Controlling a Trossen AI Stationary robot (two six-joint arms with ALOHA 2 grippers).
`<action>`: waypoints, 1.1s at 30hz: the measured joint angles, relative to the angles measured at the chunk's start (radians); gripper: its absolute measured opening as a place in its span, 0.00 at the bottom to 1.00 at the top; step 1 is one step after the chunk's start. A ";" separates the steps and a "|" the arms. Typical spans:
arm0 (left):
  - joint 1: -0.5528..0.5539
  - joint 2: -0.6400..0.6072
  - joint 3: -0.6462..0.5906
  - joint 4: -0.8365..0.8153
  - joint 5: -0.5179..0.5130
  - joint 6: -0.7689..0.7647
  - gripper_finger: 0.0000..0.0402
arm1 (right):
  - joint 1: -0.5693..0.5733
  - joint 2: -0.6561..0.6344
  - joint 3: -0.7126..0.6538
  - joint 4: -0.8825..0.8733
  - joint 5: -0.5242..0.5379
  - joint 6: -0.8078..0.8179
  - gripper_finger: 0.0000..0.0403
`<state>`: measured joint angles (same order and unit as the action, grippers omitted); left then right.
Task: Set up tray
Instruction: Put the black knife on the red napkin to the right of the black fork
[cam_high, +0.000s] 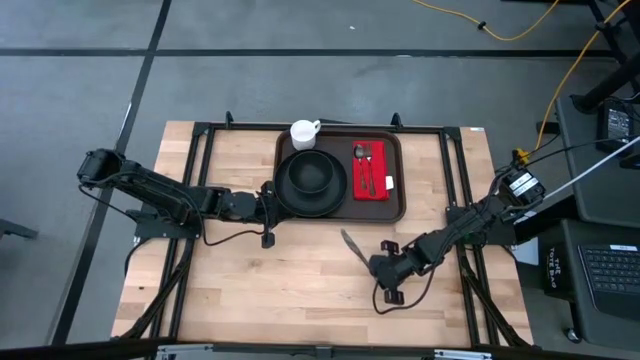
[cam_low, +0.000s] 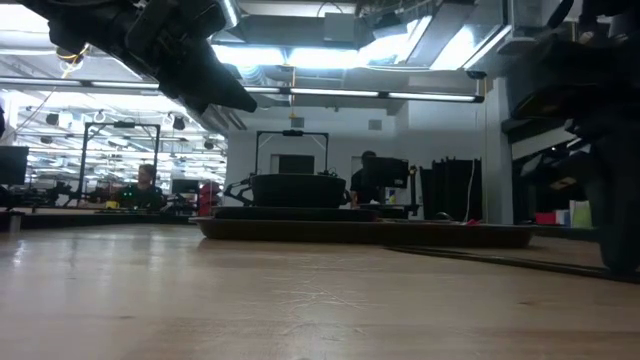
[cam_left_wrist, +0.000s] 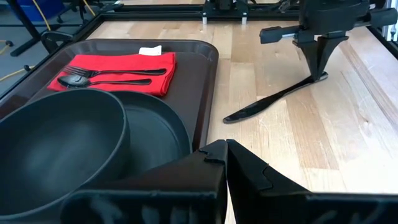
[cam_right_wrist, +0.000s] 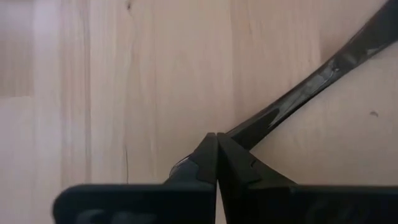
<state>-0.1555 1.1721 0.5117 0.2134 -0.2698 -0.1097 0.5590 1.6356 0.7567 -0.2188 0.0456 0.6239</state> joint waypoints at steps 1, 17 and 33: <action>0.000 0.000 0.000 0.000 0.000 0.000 0.01 | 0.002 0.000 0.000 -0.001 -0.007 0.000 0.01; 0.000 0.000 0.000 0.000 -0.001 0.000 0.01 | 0.036 -0.008 0.001 -0.018 -0.076 0.056 0.01; 0.000 0.007 0.000 0.070 0.004 0.009 0.01 | 0.036 -0.117 0.000 -0.103 -0.093 0.297 0.01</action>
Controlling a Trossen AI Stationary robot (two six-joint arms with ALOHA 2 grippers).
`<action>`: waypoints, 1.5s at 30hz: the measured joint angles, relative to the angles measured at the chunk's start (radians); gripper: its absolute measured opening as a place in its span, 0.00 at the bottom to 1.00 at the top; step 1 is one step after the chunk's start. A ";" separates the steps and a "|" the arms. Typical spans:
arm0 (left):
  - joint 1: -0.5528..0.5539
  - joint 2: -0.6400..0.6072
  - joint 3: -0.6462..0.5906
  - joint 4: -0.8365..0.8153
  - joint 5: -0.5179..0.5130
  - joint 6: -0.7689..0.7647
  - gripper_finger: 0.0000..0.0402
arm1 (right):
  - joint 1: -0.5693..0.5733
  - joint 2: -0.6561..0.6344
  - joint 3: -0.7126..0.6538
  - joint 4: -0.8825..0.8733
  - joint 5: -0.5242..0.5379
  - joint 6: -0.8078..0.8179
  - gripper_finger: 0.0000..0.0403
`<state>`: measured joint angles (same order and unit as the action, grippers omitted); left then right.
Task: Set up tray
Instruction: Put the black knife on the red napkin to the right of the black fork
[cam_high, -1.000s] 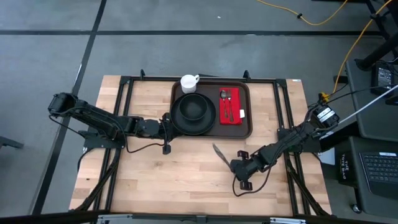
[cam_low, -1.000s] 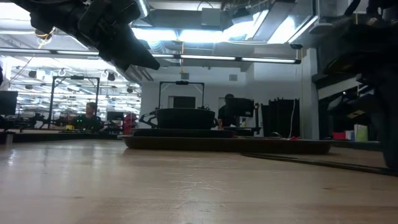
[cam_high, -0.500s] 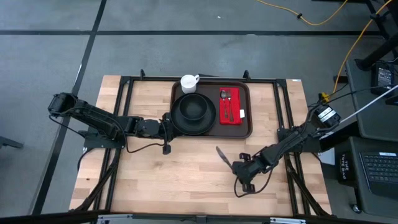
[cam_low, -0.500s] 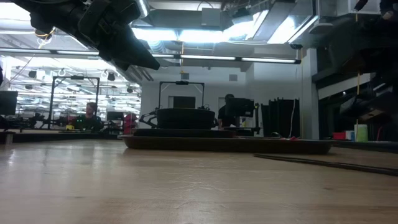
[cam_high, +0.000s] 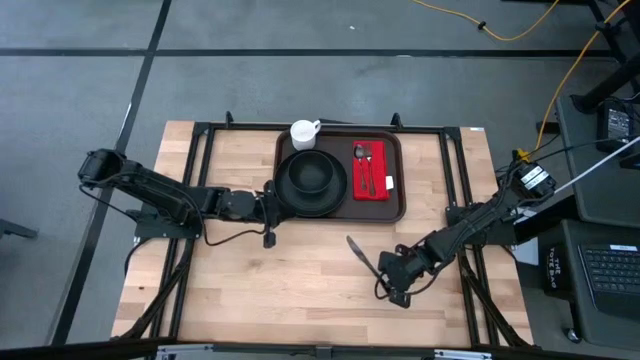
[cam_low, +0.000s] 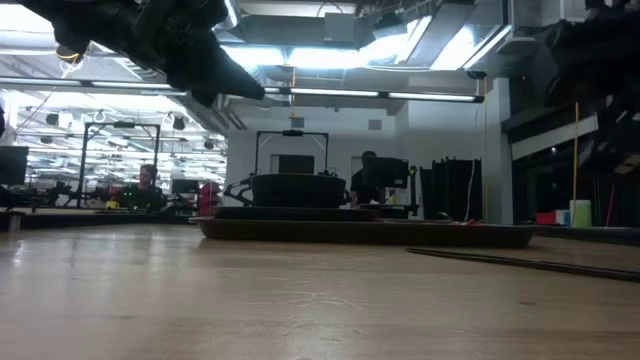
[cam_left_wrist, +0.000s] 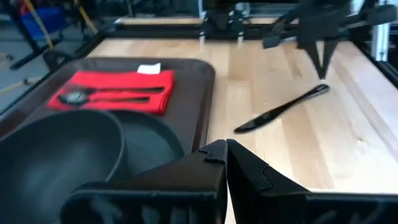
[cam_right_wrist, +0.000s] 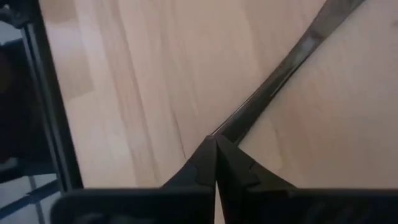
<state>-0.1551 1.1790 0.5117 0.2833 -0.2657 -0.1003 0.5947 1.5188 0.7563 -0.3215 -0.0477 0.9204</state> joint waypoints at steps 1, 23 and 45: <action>0.000 0.004 0.000 0.011 0.011 0.019 0.01 | 0.002 0.000 0.000 -0.008 -0.002 0.017 0.01; -0.055 0.402 0.272 0.023 0.172 0.201 0.01 | 0.174 0.087 0.204 -0.286 0.266 0.164 0.00; -0.060 0.543 0.338 0.107 0.179 0.104 0.01 | 0.245 0.133 0.204 -0.302 0.284 0.201 0.00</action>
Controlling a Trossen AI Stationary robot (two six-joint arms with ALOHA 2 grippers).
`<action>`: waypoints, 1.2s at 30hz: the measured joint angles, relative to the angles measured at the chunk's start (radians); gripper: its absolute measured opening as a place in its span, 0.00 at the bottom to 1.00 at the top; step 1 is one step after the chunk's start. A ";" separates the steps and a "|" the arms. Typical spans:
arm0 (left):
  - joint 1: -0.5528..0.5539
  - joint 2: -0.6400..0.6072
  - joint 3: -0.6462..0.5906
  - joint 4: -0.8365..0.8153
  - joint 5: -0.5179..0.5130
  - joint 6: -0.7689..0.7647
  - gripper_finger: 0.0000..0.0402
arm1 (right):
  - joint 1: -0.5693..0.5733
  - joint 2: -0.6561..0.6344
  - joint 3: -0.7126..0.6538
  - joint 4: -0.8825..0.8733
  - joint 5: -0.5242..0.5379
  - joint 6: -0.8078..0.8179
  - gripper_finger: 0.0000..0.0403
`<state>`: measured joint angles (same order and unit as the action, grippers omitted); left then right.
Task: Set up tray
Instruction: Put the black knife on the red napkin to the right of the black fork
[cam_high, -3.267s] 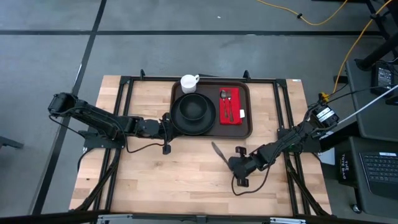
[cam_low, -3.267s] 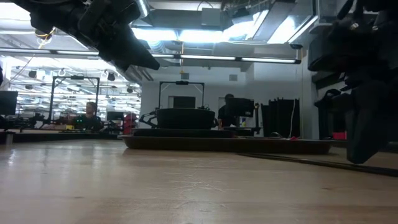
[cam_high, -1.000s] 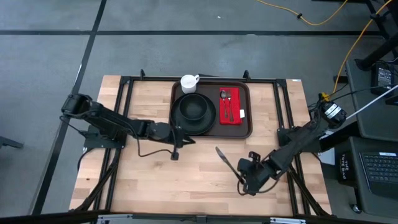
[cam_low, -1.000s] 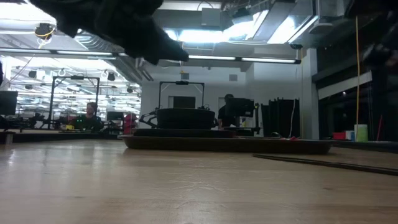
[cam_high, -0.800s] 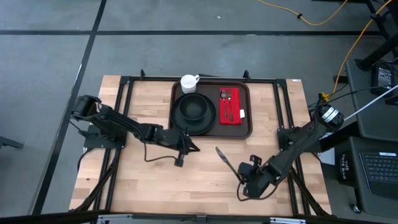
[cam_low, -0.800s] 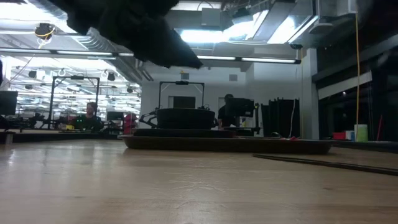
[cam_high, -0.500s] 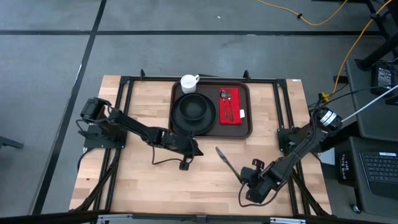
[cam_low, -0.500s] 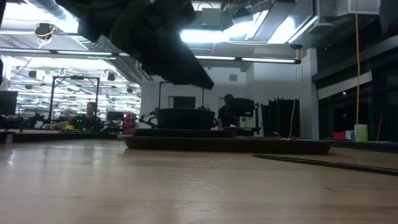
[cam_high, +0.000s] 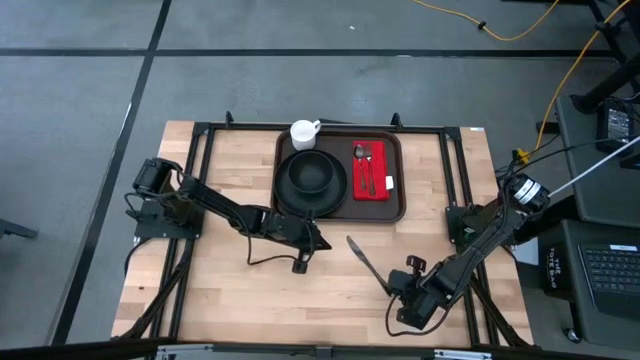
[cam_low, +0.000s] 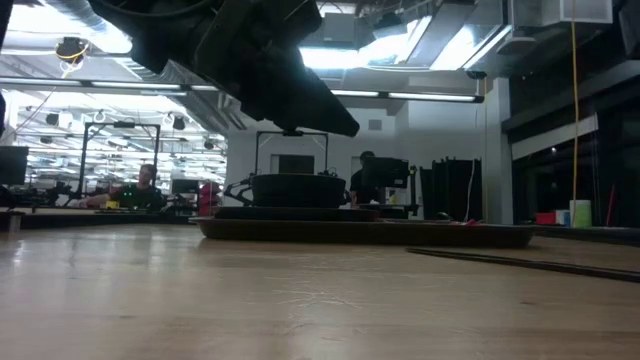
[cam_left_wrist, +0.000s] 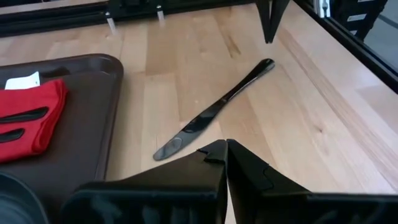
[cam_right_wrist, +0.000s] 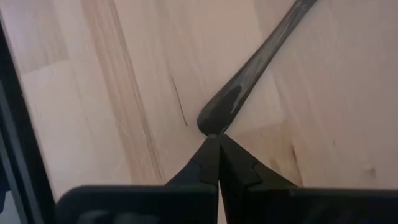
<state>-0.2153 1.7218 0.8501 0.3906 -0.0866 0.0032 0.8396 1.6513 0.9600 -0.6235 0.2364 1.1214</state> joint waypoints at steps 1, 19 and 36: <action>0.000 0.000 0.000 -0.001 0.000 0.000 0.01 | -0.003 0.008 0.000 0.002 0.000 0.000 0.00; 0.000 0.000 0.000 0.003 -0.001 0.002 0.01 | -0.015 0.072 -0.001 0.082 -0.021 -0.050 0.00; 0.000 0.000 0.000 0.003 -0.001 0.001 0.01 | -0.014 0.117 0.003 0.077 -0.017 -0.074 0.00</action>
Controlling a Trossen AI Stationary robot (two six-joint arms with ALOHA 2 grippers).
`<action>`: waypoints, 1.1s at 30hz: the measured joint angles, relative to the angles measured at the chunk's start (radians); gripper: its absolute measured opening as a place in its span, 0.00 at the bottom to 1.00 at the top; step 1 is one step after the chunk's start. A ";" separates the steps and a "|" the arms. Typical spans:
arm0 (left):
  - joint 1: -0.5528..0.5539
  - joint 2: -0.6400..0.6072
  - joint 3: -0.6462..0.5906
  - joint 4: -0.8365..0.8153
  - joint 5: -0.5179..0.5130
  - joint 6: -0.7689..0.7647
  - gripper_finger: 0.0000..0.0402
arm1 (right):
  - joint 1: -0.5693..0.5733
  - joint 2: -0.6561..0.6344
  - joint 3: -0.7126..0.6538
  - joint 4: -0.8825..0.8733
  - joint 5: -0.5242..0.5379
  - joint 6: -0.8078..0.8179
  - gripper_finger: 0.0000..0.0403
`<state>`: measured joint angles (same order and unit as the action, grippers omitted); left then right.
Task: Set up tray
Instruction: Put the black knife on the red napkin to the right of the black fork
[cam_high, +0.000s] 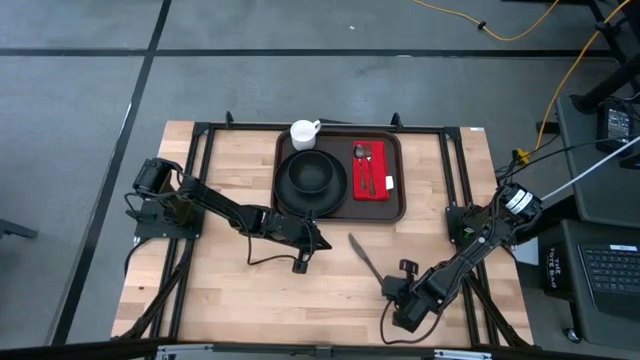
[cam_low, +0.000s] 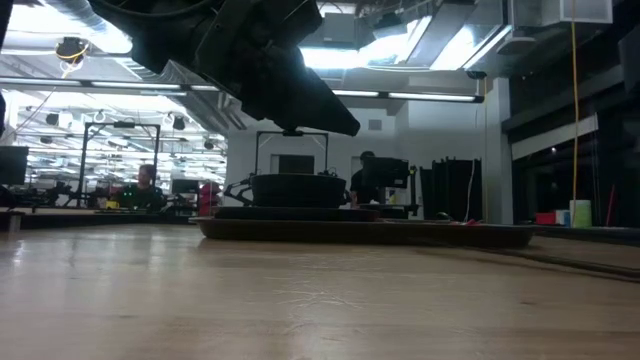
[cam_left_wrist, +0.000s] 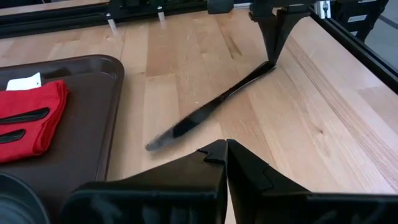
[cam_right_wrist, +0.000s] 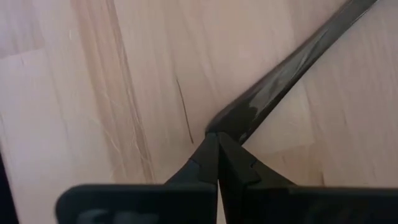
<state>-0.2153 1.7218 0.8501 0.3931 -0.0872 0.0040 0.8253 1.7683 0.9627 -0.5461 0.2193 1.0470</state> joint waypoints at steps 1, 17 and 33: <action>0.000 0.000 0.000 0.000 0.000 0.000 0.01 | 0.000 0.000 0.000 -0.002 -0.002 -0.009 0.00; -0.022 0.000 0.017 0.022 -0.050 -0.026 0.11 | 0.000 0.002 -0.001 -0.037 -0.039 -0.142 0.01; -0.066 0.137 0.342 -0.370 -0.116 -0.035 0.40 | 0.000 0.003 -0.002 -0.073 -0.040 -0.194 0.01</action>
<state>-0.2813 1.8587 1.1919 0.0235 -0.2035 -0.0315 0.8253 1.7710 0.9604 -0.6191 0.1795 0.8532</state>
